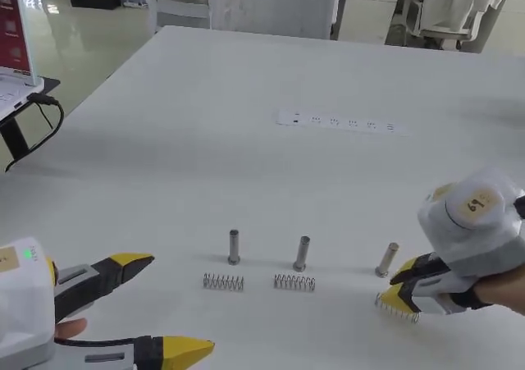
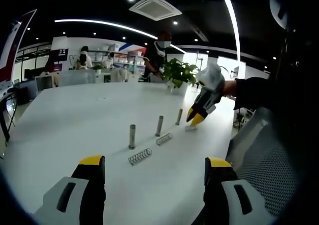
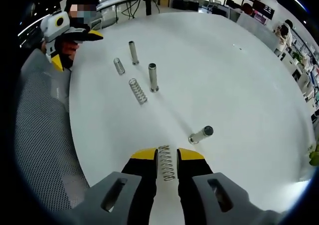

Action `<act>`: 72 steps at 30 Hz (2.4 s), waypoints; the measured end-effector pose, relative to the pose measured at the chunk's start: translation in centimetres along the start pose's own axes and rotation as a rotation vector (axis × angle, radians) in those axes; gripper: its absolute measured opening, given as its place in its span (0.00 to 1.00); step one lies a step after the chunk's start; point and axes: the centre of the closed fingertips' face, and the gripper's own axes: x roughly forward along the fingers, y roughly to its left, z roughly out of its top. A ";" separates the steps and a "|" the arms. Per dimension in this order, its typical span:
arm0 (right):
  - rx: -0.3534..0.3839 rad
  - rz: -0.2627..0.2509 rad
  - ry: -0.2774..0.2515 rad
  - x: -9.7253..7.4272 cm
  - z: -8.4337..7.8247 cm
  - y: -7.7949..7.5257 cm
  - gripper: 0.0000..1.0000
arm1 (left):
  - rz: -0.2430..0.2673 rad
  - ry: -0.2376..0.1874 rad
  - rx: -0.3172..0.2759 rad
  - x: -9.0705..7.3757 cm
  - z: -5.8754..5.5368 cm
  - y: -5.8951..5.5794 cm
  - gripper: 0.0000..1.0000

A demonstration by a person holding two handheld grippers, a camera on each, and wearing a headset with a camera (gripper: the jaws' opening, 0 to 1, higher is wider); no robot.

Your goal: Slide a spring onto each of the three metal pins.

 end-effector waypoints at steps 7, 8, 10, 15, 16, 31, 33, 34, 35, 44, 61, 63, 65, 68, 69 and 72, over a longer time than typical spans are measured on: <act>-0.035 0.017 0.039 0.4 -0.3 0.3 0.12 | 0.001 0.001 -0.001 0.0 0.0 0.0 0.78; -0.038 0.017 0.042 0.5 -0.4 0.3 0.12 | 0.001 0.001 -0.001 0.0 0.0 0.0 0.78; -0.047 0.019 0.052 0.6 -0.4 0.3 0.12 | 0.001 0.001 -0.001 0.0 0.0 0.0 0.78; -0.066 0.024 0.074 0.9 -0.5 0.4 0.11 | 0.002 0.001 -0.002 0.0 0.0 0.1 0.78; -0.074 0.025 0.081 0.9 -0.6 0.4 0.11 | 0.002 0.001 -0.002 0.0 0.0 0.1 0.78; -0.138 0.034 0.144 1.6 -1.0 0.7 0.11 | 0.003 -0.001 -0.006 -0.1 -0.1 0.3 0.78; -0.141 0.035 0.150 1.7 -1.0 0.7 0.10 | 0.004 -0.002 -0.006 -0.1 -0.1 0.4 0.78; -0.145 0.035 0.152 1.7 -1.0 0.7 0.10 | 0.004 -0.002 -0.006 -0.1 -0.2 0.4 0.78; -0.146 0.036 0.153 1.7 -1.0 0.7 0.10 | 0.004 -0.003 -0.006 -0.1 -0.2 0.4 0.78; -0.167 0.044 0.185 2.1 -1.1 0.6 0.09 | 0.006 -0.005 -0.008 -0.1 -0.1 0.4 0.78; -0.144 0.056 0.192 2.1 -1.1 0.8 0.09 | 0.010 -0.008 -0.009 -0.2 -0.1 0.4 0.78; -0.136 0.057 0.180 2.1 -1.0 0.9 0.09 | 0.010 -0.007 -0.008 -0.2 -0.1 0.4 0.78; -0.134 0.052 0.167 1.9 -0.8 1.0 0.09 | 0.008 -0.007 -0.008 -0.2 -0.1 0.3 0.78; -0.123 0.038 0.135 1.4 -0.2 0.8 0.09 | 0.006 -0.005 -0.006 -0.1 -0.1 0.2 0.78; -0.112 0.038 0.121 1.2 0.0 0.8 0.09 | 0.005 -0.004 -0.005 -0.1 -0.1 0.2 0.78; -0.099 0.032 0.096 0.7 0.6 0.8 0.09 | 0.003 -0.004 -0.003 0.0 0.0 0.1 0.78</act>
